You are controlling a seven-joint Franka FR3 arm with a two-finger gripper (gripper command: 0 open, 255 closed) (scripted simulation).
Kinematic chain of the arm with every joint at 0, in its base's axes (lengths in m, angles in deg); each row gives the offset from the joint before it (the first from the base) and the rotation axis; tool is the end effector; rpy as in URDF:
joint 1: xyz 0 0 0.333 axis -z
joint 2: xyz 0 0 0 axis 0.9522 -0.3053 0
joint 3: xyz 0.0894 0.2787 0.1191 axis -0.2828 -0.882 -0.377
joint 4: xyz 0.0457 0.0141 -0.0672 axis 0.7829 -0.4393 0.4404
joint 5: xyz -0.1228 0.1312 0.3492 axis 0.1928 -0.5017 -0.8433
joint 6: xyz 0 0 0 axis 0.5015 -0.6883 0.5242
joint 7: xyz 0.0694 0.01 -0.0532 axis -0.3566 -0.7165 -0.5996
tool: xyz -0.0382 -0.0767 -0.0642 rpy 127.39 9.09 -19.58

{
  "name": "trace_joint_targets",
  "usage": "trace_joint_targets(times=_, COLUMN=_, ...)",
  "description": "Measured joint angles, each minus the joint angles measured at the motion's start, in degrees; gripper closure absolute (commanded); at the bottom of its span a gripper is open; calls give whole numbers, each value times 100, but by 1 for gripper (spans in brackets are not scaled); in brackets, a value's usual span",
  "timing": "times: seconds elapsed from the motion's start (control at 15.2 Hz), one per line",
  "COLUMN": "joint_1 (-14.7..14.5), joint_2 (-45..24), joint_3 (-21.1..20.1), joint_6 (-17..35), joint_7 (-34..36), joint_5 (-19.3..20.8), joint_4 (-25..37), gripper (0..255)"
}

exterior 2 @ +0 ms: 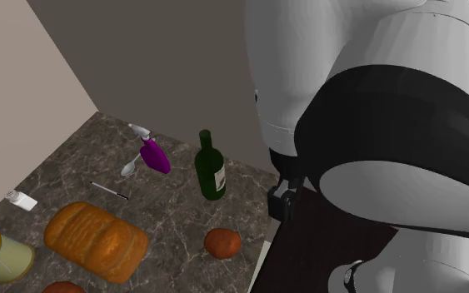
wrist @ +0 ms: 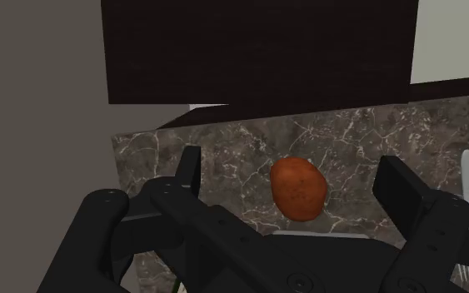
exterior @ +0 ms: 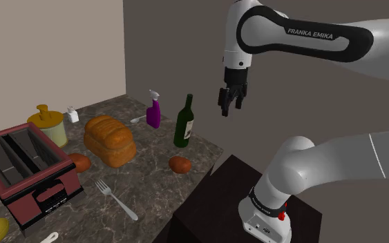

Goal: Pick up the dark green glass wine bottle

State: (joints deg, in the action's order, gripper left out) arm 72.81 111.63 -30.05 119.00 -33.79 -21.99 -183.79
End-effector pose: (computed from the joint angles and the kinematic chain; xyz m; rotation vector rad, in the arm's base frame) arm 0.2919 0.0068 0.5432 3.0875 -0.0926 -0.3543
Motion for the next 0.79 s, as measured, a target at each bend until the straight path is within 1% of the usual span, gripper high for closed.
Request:
trace_joint_targets(times=0.13, joint_1=8, joint_2=-89, joint_3=17, joint_6=76, joint_7=-19, joint_5=13, joint_4=28, gripper=0)
trace_joint_targets(times=0.26, joint_1=43, joint_2=-344, joint_3=97, joint_6=310, joint_7=-109, joint_5=72, joint_4=103, gripper=0)
trace_joint_targets(times=0.59, joint_1=119, joint_2=-1332, joint_3=294, joint_6=1003, joint_7=-335, joint_5=172, joint_4=570, gripper=0)
trace_joint_targets(times=0.79, joint_1=157, joint_2=-1941, joint_3=406, joint_6=1310, joint_7=-479, joint_5=197, joint_4=983, gripper=0)
